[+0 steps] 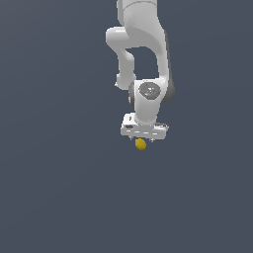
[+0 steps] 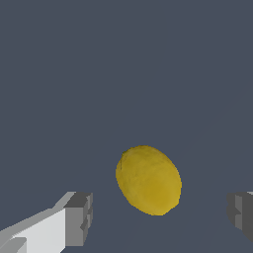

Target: Pick up the object and move it to a goal position.

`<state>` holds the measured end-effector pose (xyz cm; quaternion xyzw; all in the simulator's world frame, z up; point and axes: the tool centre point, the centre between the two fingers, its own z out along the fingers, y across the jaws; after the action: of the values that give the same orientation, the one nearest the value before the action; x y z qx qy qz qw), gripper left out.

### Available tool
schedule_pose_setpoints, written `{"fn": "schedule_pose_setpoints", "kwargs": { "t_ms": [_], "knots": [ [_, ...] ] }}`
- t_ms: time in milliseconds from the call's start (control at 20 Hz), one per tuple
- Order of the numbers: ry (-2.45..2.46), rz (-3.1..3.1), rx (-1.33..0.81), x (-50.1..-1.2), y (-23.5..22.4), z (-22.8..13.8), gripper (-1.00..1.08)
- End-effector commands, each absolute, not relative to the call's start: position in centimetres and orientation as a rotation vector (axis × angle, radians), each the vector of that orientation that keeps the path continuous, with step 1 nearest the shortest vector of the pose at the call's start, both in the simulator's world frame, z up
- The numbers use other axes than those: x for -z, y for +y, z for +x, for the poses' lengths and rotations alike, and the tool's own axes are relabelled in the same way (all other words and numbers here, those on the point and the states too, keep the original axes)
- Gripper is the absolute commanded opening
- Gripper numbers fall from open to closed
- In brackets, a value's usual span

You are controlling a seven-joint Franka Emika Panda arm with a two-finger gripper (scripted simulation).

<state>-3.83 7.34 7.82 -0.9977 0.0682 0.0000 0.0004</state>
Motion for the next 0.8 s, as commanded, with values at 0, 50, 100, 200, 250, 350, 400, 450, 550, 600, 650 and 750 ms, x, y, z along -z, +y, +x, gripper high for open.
{"fn": "schedule_pose_setpoints", "kwargs": {
  "t_ms": [0,50,100,200,250,350,400,450,550,600,650,750],
  "knots": [
    [0.215,-3.134,-0.001,-7.4,7.3,-3.9,1.00],
    [0.215,-3.134,-0.001,-7.1,7.4,-3.9,1.00],
    [0.216,-3.134,-0.001,-6.7,7.3,-3.9,1.00],
    [0.216,-3.134,-0.001,-5.8,7.4,-3.9,1.00],
    [0.217,-3.134,0.000,-5.2,7.3,-4.0,1.00],
    [0.218,-3.134,0.000,-4.2,7.3,-4.0,1.00],
    [0.218,-3.134,0.000,-3.8,7.3,-4.0,1.00],
    [0.218,-3.134,0.000,-3.5,7.4,-4.0,1.00],
    [0.219,-3.134,0.000,-3.1,7.3,-4.0,1.00],
    [0.219,-3.134,0.000,-2.9,7.4,-4.0,1.00],
    [0.219,-3.134,0.000,-2.9,7.4,-3.9,1.00],
    [0.219,-3.134,0.000,-2.8,7.4,-3.9,-1.00]
  ]
}}
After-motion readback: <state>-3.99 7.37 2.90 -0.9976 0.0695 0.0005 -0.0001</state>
